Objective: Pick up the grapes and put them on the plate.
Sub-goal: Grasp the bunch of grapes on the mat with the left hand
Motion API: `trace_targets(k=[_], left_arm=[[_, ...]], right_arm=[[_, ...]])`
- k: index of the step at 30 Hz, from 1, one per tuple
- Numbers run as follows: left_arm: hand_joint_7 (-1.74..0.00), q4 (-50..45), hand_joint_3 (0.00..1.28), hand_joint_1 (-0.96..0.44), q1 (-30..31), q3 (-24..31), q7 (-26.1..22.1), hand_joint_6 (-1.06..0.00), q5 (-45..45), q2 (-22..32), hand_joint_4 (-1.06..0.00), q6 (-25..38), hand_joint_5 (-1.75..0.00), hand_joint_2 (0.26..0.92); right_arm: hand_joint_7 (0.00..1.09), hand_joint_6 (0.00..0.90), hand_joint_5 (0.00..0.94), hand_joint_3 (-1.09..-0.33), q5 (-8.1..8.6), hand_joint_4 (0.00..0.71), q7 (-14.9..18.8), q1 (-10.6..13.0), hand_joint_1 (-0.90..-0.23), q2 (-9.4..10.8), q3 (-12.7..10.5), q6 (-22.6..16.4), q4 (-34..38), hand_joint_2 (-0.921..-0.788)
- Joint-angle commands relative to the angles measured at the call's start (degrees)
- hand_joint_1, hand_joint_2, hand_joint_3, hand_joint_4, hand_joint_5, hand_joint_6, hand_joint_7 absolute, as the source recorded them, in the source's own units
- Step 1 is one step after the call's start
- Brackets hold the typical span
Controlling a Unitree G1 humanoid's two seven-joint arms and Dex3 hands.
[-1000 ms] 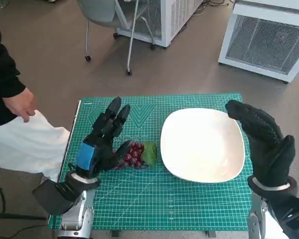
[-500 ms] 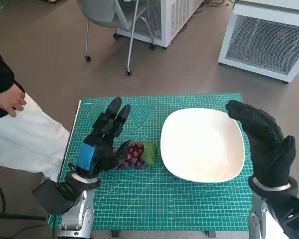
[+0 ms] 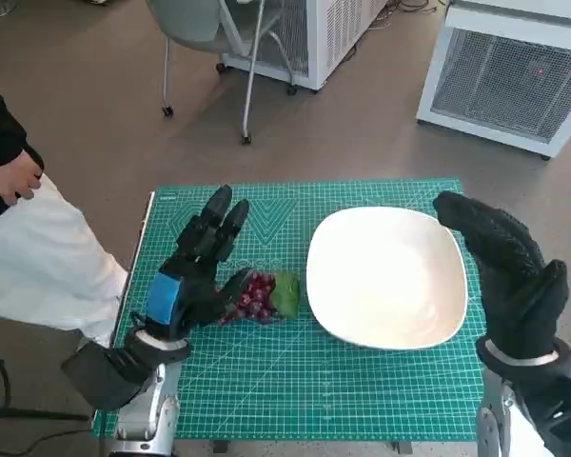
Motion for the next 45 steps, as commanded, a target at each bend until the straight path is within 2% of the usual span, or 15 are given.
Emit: trace_targets(k=[1, 5, 9, 15, 20, 30, 45], left_arm=[[-0.06, -2.96, 0.33, -0.34, 0.09, -0.23, 3.69, -0.22, 11.04, 5.88, -0.21, -0.58, 0.0, 0.921], [-0.04, -7.74, 0.23, -0.43, 0.6, -1.13, 5.32, -0.18, 21.28, 11.26, -0.16, 3.34, 0.0, 0.921], [-0.03, -12.98, 0.1, -0.5, 1.1, -2.49, 3.27, -0.17, 27.89, 16.05, -0.08, 9.55, 0.0, 0.906], [-0.02, -21.06, 0.01, -0.5, 1.38, -5.78, -0.88, -0.18, 35.56, 20.01, -0.02, 22.2, 0.0, 0.812], [-0.03, -24.81, 0.0, -0.48, 0.75, -9.46, -3.1, -0.22, 41.32, 21.06, -0.03, 30.02, -0.01, 0.739], [-0.03, -23.04, 0.0, -0.49, -3.81, -17.36, -7.87, -0.27, 48.22, 20.47, -0.07, 39.45, -0.01, 0.72], [-0.01, -13.23, 0.0, -0.52, -10.88, -24.48, -10.88, -0.27, 49.27, 19.19, -0.07, 43.79, 0.0, 0.726]], right_arm=[[0.67, 0.014, 0.003, -0.666, -0.46, 0.38, 0.19, 1.41, -0.568, -0.5, -0.16, 0.61, 0.04, -0.921], [0.67, 0.013, 0.002, -0.666, -0.55, 0.38, 0.12, 1.46, -0.568, -0.6, -0.25, 0.62, -0.06, -0.921], [0.67, 0.012, 0.002, -0.667, -0.63, 0.378, -0.05, 1.5, -0.569, -0.75, -0.36, 0.74, -0.3, -0.921], [0.67, 0.008, 0.001, -0.666, -0.22, 0.377, 0.01, 1.62, -0.578, -0.78, -0.43, 0.83, -0.57, -0.921], [0.68, 0.004, 0.001, -0.663, 0.11, 0.377, 0.1, 1.5, -0.575, -0.6, -0.52, 0.64, -0.35, -0.921], [0.69, -0.001, 0.0, -0.669, 0.98, 0.373, 0.31, 1.42, -0.553, -0.37, -0.7, 0.55, -0.24, -0.921], [0.69, -0.001, 0.0, -0.675, 1.22, 0.369, 0.22, 1.96, -0.539, -0.35, -1.06, 0.38, -0.63, -0.921]])
